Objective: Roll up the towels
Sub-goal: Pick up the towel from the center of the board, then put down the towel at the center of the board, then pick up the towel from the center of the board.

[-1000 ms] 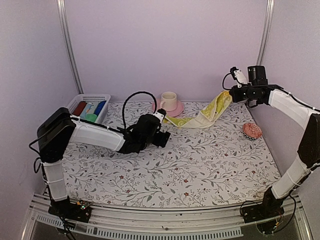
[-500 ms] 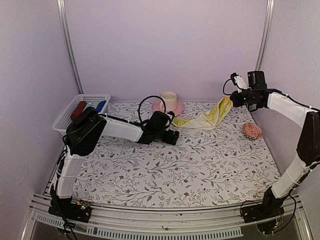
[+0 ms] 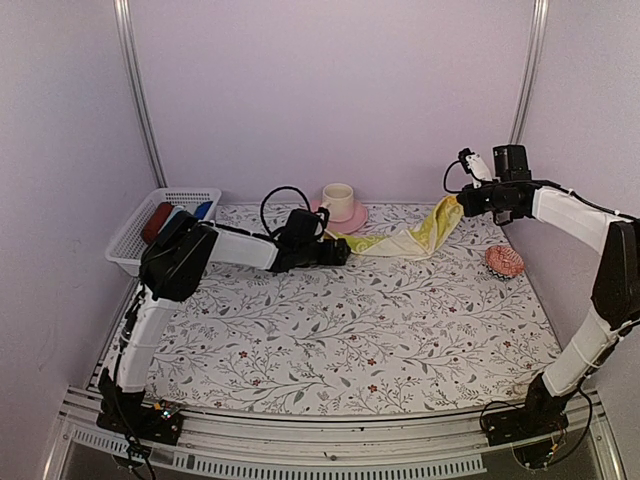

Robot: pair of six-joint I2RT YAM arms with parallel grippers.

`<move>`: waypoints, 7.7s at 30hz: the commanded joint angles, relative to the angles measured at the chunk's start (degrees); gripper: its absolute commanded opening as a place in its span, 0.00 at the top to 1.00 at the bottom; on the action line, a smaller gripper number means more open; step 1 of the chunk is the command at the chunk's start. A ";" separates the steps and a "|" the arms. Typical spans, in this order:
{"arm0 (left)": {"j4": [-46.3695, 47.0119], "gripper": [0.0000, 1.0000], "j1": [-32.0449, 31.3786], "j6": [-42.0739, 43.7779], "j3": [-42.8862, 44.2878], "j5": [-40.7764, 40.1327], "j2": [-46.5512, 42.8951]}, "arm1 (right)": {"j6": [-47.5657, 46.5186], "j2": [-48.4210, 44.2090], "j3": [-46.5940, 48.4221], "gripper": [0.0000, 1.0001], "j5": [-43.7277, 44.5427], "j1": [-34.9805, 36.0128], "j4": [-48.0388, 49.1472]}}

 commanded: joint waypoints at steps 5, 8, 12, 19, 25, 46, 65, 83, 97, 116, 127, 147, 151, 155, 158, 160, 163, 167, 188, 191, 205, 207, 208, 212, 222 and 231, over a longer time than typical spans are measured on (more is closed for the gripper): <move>6.08 0.03 1.22 -7.22 4.90 3.50 4.57 | 0.56 0.55 -0.95 0.98 -1.21 -0.21 1.95; 3.17 0.03 1.23 -8.03 9.32 3.33 7.18 | 0.52 0.27 -1.13 0.98 -1.41 -0.21 2.05; 0.84 0.05 1.40 -10.15 13.14 3.22 9.73 | 0.44 -0.08 -1.35 0.98 -1.74 -0.20 2.32; 0.58 0.51 1.48 -12.92 14.86 3.96 11.14 | 0.39 -0.12 -1.74 0.98 -2.51 -0.21 2.55; -0.26 1.00 1.48 -12.64 14.42 4.29 9.93 | -0.33 -0.08 -2.00 0.98 -3.45 -0.21 2.58; 4.76 1.00 -10.63 -9.69 -48.38 -18.19 -47.60 | -9.20 -5.99 -1.29 0.98 -35.30 1.37 -15.35; -1.89 0.89 -0.64 -0.94 -21.26 -23.45 -22.02 | 0.96 10.74 1.84 0.98 -10.45 0.99 -11.95; -3.38 0.03 -6.35 5.72 -35.18 -19.98 -36.71 | 0.00 15.36 1.42 0.98 -9.21 -0.78 -11.47; -8.70 0.03 -12.93 24.56 -45.53 -10.67 -41.31 | -1.64 14.39 1.21 0.54 -5.86 -1.06 -11.39; -17.08 0.25 -11.35 39.42 -39.75 -10.36 -36.02 | -3.56 7.12 -0.65 0.38 -10.04 -3.01 -11.04; -18.41 0.40 -10.11 40.42 -37.79 -14.07 -30.77 | -3.41 5.43 -1.05 0.38 -11.69 -3.64 -10.78; -19.62 1.00 -10.22 41.83 -35.09 -16.18 -26.43 | -3.62 5.09 -1.13 0.39 -12.49 -3.90 -10.78; -19.16 1.00 -10.25 41.39 -35.15 -15.99 -26.54 | -3.56 4.86 -1.14 0.39 -12.58 -3.87 -10.78; -19.55 1.00 -10.34 38.15 -34.96 -19.71 -30.36 | -4.07 4.56 -1.29 0.39 -13.54 -3.96 -10.78; -20.55 1.00 -11.03 34.30 -36.11 -26.21 -34.51 | -5.59 3.92 -1.39 0.39 -16.49 -3.98 -10.86; -21.14 1.00 -11.49 31.12 -38.02 -29.70 -38.06 | -7.70 3.19 -1.48 0.41 -19.40 -3.94 -10.99; -21.65 1.00 -11.79 26.42 -41.63 -32.21 -43.76 | -10.93 1.39 -1.84 0.43 -23.44 -3.74 -11.33; -22.20 1.00 -12.43 21.16 -47.20 -36.13 -50.43 | -16.70 -1.34 -3.01 0.43 -26.24 -3.28 -11.53; -13.78 1.00 -13.07 19.24 -60.88 -46.34 -63.04 | -72.56 -12.69 -37.24 0.23 -8.67 18.21 9.27; -12.98 1.00 -13.03 19.43 -61.29 -46.59 -62.94 | -75.06 -11.55 -40.06 0.23 -4.11 19.57 17.50; -10.31 1.00 -13.13 19.82 -63.85 -47.38 -67.52 | -73.21 -0.55 -41.09 0.37 9.72 22.91 29.51; -10.03 1.00 -13.17 19.91 -63.92 -47.32 -67.46 | -72.64 1.04 -40.61 0.41 10.93 23.35 30.31; -9.86 1.00 -13.12 19.95 -63.96 -47.45 -67.37 | -72.23 1.98 -40.34 0.43 11.66 23.61 30.54; -9.65 1.00 -13.14 20.05 -64.09 -47.72 -67.33 | -71.77 5.06 -39.48 0.50 14.04 24.93 30.88; -8.97 1.00 -13.16 20.31 -64.32 -48.03 -67.29 | -70.61 7.88 -38.21 0.77 14.76 25.74 28.97; -8.61 1.00 -13.29 20.20 -64.67 -48.58 -67.35 | -64.84 9.55 -34.18 0.98 15.86 25.91 26.58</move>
